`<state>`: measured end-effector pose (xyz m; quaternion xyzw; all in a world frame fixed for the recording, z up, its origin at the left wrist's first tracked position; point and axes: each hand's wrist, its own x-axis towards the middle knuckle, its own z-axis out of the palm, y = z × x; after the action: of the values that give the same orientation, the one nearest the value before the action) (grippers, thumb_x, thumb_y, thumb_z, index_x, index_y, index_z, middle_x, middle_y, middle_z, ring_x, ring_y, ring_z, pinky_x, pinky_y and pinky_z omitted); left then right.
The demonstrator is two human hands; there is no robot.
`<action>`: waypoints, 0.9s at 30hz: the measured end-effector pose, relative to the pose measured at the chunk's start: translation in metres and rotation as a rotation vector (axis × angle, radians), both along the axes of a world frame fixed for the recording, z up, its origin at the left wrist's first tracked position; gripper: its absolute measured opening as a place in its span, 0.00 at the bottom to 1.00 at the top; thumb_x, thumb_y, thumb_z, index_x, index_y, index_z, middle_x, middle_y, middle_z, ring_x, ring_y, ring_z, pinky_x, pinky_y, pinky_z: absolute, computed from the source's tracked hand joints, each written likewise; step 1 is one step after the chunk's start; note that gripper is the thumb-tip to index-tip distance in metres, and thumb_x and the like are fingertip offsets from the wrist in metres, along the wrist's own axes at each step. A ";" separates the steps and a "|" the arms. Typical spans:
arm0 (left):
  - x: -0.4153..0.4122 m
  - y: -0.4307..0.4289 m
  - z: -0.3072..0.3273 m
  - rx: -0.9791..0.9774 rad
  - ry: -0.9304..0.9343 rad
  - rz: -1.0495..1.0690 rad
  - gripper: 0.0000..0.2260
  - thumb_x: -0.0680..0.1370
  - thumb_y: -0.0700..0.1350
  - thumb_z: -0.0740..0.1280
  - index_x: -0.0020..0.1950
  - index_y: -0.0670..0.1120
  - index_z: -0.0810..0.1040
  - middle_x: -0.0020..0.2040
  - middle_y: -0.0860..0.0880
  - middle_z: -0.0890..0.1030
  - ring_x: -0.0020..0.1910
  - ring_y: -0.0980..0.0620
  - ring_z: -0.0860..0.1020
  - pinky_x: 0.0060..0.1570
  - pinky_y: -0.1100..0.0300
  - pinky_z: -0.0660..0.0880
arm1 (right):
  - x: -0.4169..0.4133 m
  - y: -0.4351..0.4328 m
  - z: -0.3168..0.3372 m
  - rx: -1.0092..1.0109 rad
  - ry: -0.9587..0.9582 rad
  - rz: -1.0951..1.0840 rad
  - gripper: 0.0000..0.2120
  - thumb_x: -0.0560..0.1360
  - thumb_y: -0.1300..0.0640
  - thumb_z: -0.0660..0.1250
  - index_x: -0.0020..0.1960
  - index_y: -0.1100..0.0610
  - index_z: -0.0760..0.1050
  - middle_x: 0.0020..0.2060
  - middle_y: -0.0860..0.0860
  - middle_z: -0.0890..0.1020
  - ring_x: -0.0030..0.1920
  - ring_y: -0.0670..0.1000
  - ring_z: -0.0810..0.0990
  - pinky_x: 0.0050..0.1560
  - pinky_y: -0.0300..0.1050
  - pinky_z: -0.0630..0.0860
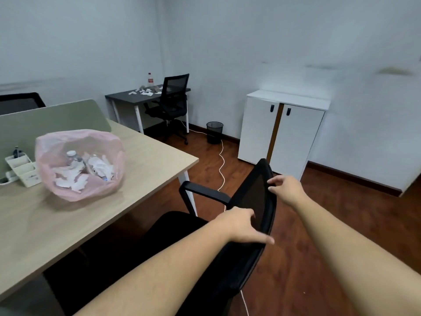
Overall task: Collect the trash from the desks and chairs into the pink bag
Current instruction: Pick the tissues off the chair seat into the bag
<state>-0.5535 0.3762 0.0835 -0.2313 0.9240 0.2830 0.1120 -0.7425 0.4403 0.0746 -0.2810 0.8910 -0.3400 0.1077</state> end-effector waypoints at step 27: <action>0.163 -0.073 -0.028 -0.744 -0.056 0.362 0.15 0.77 0.56 0.63 0.57 0.47 0.74 0.52 0.47 0.79 0.52 0.43 0.79 0.44 0.52 0.73 | 0.133 -0.134 -0.031 0.183 0.515 0.630 0.20 0.69 0.49 0.42 0.35 0.56 0.70 0.35 0.53 0.77 0.44 0.54 0.71 0.72 0.54 0.57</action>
<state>-0.3905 0.3032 0.0559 -0.4226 0.9042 -0.0613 -0.0055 -0.6098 0.3061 0.0439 -0.6048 0.7860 -0.1283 0.0046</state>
